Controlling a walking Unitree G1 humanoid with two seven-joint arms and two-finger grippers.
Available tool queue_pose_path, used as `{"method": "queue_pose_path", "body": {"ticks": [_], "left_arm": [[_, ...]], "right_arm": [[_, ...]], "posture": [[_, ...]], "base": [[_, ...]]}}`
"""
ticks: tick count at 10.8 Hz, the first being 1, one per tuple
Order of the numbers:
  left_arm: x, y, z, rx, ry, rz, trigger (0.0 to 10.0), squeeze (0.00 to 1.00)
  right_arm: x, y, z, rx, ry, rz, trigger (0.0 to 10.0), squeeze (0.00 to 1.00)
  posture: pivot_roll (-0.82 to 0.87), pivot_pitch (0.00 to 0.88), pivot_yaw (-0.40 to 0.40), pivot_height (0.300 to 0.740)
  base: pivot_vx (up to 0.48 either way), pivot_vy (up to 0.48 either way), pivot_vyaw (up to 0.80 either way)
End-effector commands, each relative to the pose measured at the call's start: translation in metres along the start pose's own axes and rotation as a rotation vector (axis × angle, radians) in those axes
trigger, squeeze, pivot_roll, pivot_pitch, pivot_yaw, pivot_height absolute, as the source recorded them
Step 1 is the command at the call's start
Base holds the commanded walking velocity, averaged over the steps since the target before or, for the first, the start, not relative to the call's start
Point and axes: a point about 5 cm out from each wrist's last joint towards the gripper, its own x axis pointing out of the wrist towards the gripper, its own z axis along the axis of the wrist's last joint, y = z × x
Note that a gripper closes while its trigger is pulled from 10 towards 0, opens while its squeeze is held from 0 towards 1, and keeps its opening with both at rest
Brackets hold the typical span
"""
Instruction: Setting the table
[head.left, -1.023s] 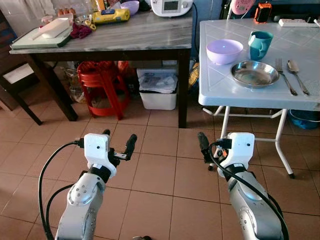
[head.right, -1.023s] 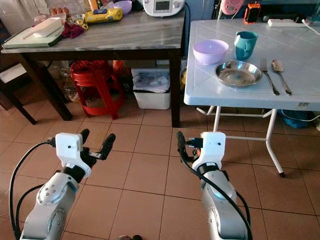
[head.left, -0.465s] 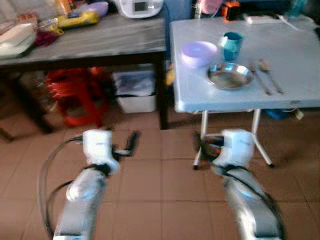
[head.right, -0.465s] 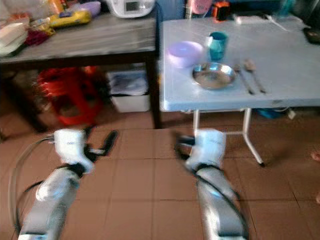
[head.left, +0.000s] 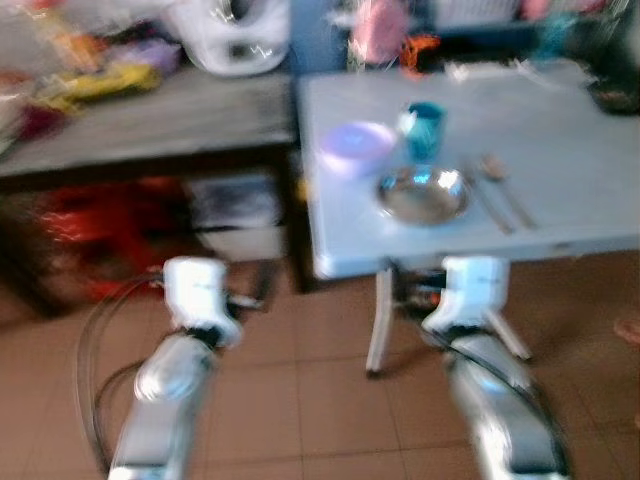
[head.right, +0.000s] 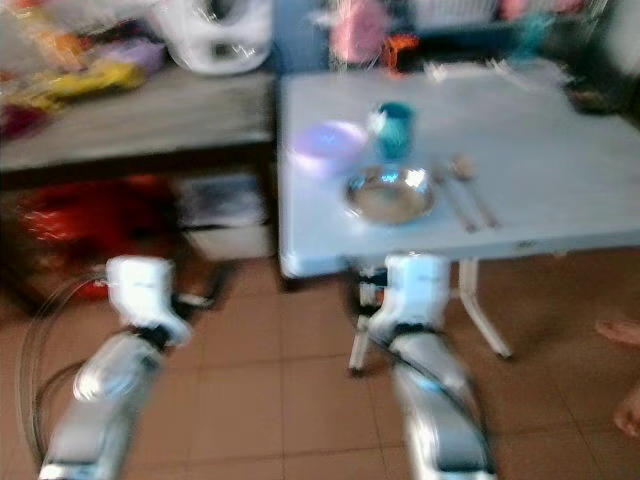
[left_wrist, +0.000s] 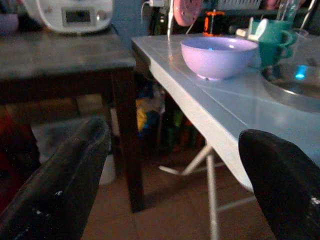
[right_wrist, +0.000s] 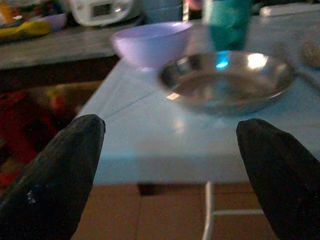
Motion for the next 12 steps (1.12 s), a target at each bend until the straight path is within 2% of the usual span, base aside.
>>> {"method": "queue_pose_path", "body": {"ticks": [1, 2, 3, 4, 6, 8, 9, 12], "left_arm": [[0.004, 0.003, 0.007, 0.058, -0.043, 0.047, 10.0, 0.0], [0.003, 0.016, 0.008, 0.084, -0.057, 0.163, 10.0, 0.0], [0.001, 0.023, 0.008, 0.134, -0.055, 0.219, 10.0, 0.0], [-0.005, 0.032, 0.007, 0.166, -0.043, 0.27, 10.0, 0.0], [-0.019, 0.043, 0.001, 0.182, -0.018, 0.31, 10.0, 0.0], [-0.019, 0.038, -0.002, 0.194, -0.015, 0.305, 10.0, 0.0], [-0.016, 0.032, -0.001, 0.208, -0.025, 0.283, 10.0, 0.0], [-0.017, 0.027, -0.002, 0.214, -0.022, 0.243, 10.0, 0.0]], "right_arm": [[-0.003, -0.007, 0.006, -0.01, -0.021, -0.027, 10.0, 0.0], [-0.007, -0.01, 0.007, -0.028, -0.034, -0.05, 10.0, 0.0], [-0.01, -0.012, 0.009, -0.033, -0.042, -0.067, 10.0, 0.0], [-0.013, -0.014, 0.013, -0.078, -0.061, -0.077, 10.0, 0.0], [-0.018, -0.021, 0.017, -0.1, -0.076, -0.121, 10.0, 0.0], [-0.017, -0.022, 0.018, -0.1, -0.072, -0.125, 10.0, 0.0], [-0.016, -0.021, 0.019, -0.102, -0.075, -0.119, 10.0, 0.0], [-0.016, -0.02, 0.019, -0.103, -0.074, -0.112, 10.0, 0.0]], "posture": [[-0.1, 0.085, 0.094, 0.74], [-0.1, 0.088, 0.094, 0.74], [-0.1, 0.09, 0.093, 0.74], [-0.1, 0.094, 0.097, 0.74], [-0.11, 0.096, 0.101, 0.74], [-0.11, 0.099, 0.098, 0.74], [-0.11, 0.102, 0.095, 0.74], [-0.11, 0.107, 0.094, 0.74]], "base": [[0.0, 0.0, 0.0], [0.0, 0.0, 0.0], [0.0, 0.0, 0.0], [0.0, 0.0, 0.0], [0.0, 0.0, 0.0], [0.0, 0.0, 0.77], [0.0, 0.0, 0.0], [0.0, 0.0, 0.0]]}}
